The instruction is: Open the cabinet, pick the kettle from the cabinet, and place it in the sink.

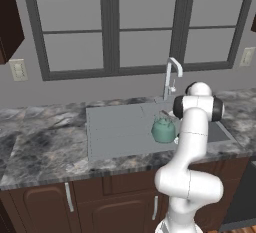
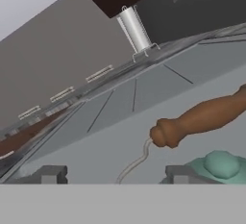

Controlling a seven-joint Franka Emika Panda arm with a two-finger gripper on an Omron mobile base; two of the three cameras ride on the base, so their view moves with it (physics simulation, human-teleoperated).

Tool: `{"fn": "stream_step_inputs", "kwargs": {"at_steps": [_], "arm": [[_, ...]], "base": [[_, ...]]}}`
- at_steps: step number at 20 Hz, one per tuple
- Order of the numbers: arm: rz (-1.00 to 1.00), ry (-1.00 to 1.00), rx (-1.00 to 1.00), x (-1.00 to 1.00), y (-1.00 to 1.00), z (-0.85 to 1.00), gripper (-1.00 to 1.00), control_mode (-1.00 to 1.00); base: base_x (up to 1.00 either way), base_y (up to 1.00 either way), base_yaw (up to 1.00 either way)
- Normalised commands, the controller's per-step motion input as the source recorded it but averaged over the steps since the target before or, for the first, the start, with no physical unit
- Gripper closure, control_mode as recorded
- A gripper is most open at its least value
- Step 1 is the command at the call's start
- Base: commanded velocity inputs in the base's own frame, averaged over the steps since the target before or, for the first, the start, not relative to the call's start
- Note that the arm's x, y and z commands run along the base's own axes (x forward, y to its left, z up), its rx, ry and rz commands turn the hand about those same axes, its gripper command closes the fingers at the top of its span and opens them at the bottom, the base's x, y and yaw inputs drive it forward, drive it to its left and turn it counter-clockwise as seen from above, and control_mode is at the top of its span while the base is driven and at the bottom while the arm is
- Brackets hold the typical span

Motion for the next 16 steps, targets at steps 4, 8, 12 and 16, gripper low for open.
{"fn": "stream_step_inputs", "kwargs": {"at_steps": [4, 8, 12, 16], "arm": [[0.0, 0.0, 0.0, 0.0, -0.18, 0.0, -1.0, -1.0], [0.0, 0.0, 0.0, -0.04, -0.19, 0.0, -1.0, -1.0], [0.0, 0.0, -0.02, -0.13, -0.11, -0.09, -1.0, -1.0], [0.0, -0.03, -0.15, -0.17, -0.02, -0.15, -1.0, -1.0]], "base": [[0.0, 0.0, 0.0], [0.0, 0.0, 0.0], [0.0, 0.0, 0.0], [0.0, 0.0, 0.0]]}}
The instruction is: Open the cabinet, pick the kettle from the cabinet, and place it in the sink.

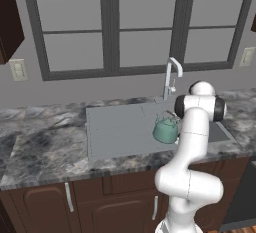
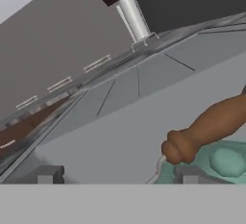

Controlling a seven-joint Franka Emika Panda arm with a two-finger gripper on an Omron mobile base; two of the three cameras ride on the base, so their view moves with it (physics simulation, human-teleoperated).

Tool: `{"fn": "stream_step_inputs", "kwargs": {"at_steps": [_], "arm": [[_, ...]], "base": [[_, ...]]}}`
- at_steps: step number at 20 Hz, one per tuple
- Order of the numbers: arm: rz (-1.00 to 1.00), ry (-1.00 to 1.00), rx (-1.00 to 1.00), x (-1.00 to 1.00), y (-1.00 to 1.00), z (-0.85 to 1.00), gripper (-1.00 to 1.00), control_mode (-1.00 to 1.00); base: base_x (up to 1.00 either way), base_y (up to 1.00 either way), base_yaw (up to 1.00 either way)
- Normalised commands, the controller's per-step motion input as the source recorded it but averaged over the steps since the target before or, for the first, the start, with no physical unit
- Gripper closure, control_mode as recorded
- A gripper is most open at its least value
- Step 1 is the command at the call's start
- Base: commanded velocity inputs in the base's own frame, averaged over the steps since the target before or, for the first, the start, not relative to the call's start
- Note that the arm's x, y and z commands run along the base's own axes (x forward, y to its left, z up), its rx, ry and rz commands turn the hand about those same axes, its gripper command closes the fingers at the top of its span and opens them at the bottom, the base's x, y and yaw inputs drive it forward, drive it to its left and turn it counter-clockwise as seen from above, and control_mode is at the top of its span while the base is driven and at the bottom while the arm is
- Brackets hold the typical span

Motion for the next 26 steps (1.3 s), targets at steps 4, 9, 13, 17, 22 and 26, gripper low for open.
{"fn": "stream_step_inputs", "kwargs": {"at_steps": [4, 9, 13, 17, 22, 26], "arm": [[0.0, -0.06, -0.22, -0.19, -0.04, -0.15, -1.0, -1.0], [0.0, -0.12, -0.23, -0.18, 0.01, -0.16, -1.0, -1.0], [-0.01, -0.17, -0.14, -0.15, 0.04, -0.21, -1.0, -1.0], [0.0, -0.19, -0.04, -0.12, 0.04, -0.2, -1.0, -1.0], [0.0, -0.14, 0.0, -0.09, -0.01, -0.07, -1.0, -1.0], [-0.04, 0.0, 0.0, -0.06, -0.15, 0.07, -1.0, -1.0]], "base": [[0.0, 0.0, 0.0], [0.0, 0.0, 0.0], [0.0, 0.0, 0.0], [0.0, 0.0, 0.0], [0.0, 0.0, 0.0], [0.0, 0.0, 0.0]]}}
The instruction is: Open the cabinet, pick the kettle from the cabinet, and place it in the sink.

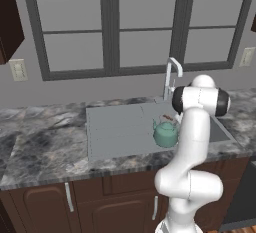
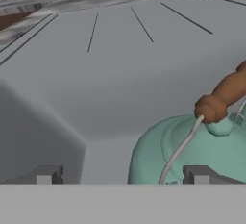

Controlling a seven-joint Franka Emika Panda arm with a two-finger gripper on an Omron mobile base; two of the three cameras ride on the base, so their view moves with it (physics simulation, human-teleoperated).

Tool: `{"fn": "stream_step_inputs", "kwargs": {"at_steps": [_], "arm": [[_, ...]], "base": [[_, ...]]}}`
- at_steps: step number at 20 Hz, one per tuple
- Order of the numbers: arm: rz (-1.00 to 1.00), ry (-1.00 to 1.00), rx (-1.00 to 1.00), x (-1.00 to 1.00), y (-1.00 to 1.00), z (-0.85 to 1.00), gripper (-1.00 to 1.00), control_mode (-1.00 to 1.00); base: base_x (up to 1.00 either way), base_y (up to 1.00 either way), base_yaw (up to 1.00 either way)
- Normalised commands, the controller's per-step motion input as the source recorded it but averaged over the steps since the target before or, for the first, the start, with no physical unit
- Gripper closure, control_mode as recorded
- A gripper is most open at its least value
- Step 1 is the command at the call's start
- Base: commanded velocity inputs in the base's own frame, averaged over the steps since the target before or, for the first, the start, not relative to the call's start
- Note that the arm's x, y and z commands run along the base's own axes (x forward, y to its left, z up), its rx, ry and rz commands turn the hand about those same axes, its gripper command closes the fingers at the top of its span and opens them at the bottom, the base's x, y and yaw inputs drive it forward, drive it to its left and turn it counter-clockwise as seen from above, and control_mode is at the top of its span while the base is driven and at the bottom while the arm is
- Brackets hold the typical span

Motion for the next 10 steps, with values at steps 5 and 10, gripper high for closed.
{"fn": "stream_step_inputs", "kwargs": {"at_steps": [5, 10], "arm": [[-0.07, 0.0, 0.0, -0.06, -0.16, 0.18, -1.0, -1.0], [-0.07, 0.01, -0.01, -0.05, -0.12, 0.28, -1.0, -1.0]], "base": [[0.0, 0.0, 0.0], [0.0, 0.0, 0.0]]}}
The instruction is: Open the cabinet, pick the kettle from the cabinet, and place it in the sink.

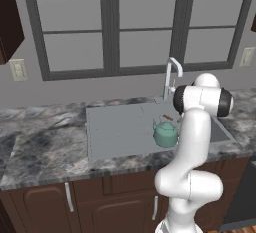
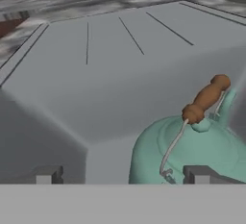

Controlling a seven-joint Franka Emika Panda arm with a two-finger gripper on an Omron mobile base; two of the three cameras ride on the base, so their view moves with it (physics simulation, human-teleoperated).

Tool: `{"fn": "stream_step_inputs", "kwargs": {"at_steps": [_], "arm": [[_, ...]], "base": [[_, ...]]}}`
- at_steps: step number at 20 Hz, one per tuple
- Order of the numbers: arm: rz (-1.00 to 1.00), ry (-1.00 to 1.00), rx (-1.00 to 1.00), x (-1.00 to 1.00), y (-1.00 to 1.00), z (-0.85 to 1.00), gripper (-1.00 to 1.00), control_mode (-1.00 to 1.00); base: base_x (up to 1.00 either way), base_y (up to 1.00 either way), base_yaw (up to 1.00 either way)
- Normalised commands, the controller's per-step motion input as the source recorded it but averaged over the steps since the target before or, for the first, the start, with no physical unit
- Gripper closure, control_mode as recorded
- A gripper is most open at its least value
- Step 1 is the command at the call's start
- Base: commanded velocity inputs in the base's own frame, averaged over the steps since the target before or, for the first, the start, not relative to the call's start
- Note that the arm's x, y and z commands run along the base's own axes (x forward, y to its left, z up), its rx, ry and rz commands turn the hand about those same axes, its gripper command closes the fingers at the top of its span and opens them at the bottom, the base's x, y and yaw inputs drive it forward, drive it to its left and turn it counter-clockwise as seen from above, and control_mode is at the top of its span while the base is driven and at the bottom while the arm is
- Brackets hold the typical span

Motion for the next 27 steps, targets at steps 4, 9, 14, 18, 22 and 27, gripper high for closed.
{"fn": "stream_step_inputs", "kwargs": {"at_steps": [4, 9, 14, 18, 22, 27], "arm": [[-0.06, 0.0, -0.06, -0.14, -0.09, 0.23, -1.0, -1.0], [-0.01, 0.03, -0.13, -0.17, -0.12, 0.27, -1.0, -1.0], [0.0, 0.0, -0.11, -0.27, -0.12, 0.29, -1.0, -1.0], [0.0, 0.0, -0.13, -0.34, -0.13, 0.29, -1.0, -1.0], [0.0, 0.0, -0.12, -0.37, -0.11, 0.32, -1.0, -1.0], [0.0, -0.01, -0.12, -0.38, -0.08, 0.35, -1.0, -1.0]], "base": [[0.0, 0.0, 0.0], [0.0, 0.0, 0.0], [0.0, 0.0, 0.0], [0.0, 0.0, 0.0], [0.0, 0.0, 0.0], [0.0, 0.0, 0.0]]}}
